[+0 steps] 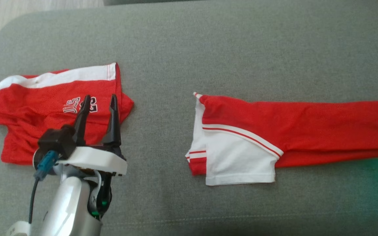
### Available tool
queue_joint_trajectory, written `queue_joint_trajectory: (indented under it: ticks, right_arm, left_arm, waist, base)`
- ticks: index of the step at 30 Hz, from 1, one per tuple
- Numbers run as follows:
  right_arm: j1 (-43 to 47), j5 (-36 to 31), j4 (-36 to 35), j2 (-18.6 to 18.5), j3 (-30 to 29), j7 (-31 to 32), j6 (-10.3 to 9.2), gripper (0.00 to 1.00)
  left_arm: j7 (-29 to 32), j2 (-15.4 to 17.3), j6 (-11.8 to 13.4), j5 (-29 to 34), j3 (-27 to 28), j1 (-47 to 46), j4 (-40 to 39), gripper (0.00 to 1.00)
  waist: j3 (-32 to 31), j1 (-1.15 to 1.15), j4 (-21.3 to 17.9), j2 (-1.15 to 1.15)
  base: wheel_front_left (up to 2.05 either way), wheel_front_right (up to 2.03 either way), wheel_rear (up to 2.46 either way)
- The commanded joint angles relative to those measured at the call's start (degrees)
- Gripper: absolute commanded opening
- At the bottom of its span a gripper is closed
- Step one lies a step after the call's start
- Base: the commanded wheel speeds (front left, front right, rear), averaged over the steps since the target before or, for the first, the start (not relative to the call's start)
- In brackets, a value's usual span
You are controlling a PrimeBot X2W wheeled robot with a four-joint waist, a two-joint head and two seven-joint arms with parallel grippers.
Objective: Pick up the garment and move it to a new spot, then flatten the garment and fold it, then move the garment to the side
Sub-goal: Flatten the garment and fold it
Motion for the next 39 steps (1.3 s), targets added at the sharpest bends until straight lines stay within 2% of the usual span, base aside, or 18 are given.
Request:
queue_joint_trajectory:
  ticks: [1, 5, 13, 18, 24, 25, 26, 31, 39]
  right_arm:
    - [-1.79, -0.97, -2.07, -0.74, 0.72, -0.6, -0.05, 0.0]
    - [-3.17, -0.68, -0.46, -0.54, 1.88, -0.88, -0.05, 0.0]
    - [-4.58, 9.54, 2.17, -0.51, 12.39, -0.78, -0.05, 0.0]
    - [-4.25, 19.7, 0.35, -0.51, 21.64, 1.49, -0.05, 0.0]
    - [-0.99, 34.52, -3.89, -0.51, 36.62, 3.76, -0.05, 0.0]
    - [-0.99, 34.52, -3.89, -0.51, 36.62, 3.76, -0.05, 0.0]
    - [-0.13, 36.87, -4.76, -0.51, 39.07, 3.77, -0.05, 0.0]
    - [4.35, 46.3, -8.04, -0.5, 50.68, 2.37, -0.05, 0.0]
    - [7.98, 53.31, -6.76, -0.5, 64.3, -4.29, -0.05, 0.0]
  left_arm:
    - [-0.7, 0.2, -0.24, 0.38, 2.4, -0.54, -1.49, 1.0]
    - [-0.7, -0.25, -0.37, 0.29, 2.68, 0.63, -1.06, 1.0]
    - [-0.7, -0.83, -0.3, 0.1, 3.05, 3.96, -0.75, 1.0]
    - [-0.7, -1.02, -0.03, -0.17, 3.18, 5.64, -1.02, 1.0]
    - [-0.7, -1.1, 0.07, -0.16, 3.21, 6.39, -1.3, 1.0]
    - [-0.7, -1.1, 0.07, -0.16, 3.21, 6.39, -1.3, 1.0]
    - [-0.7, -1.11, 0.06, -0.13, 3.21, 6.45, -1.32, 1.0]
    - [-0.7, -1.15, 0.11, -0.06, 3.16, 6.38, -1.28, 1.0]
    - [-0.7, -1.18, 0.02, -0.01, 2.98, 6.12, -0.85, 1.0]
  waist:
    - [-0.89, 0.0, -0.01, 0.0]
    - [-3.02, 0.0, -0.08, 0.0]
    - [-8.05, 0.0, -0.25, 0.0]
    - [-10.39, 0.0, 0.0, 0.0]
    - [-11.25, 0.0, 0.62, 0.0]
    - [-11.25, 0.0, 0.62, 0.0]
    - [-11.29, 0.0, 0.75, 0.0]
    - [-11.19, 0.0, 1.54, 0.0]
    - [-10.26, 0.0, 3.06, 0.0]
  base:
    - [0.0, 0.0, 0.0]
    - [0.0, 0.0, 0.0]
    - [0.0, 0.0, 0.0]
    - [0.0, 0.0, 0.0]
    - [0.0, 0.0, 0.0]
    - [0.0, 0.0, 0.0]
    - [0.0, 0.0, 0.0]
    - [0.0, 0.0, 0.0]
    - [0.0, 0.0, 0.0]
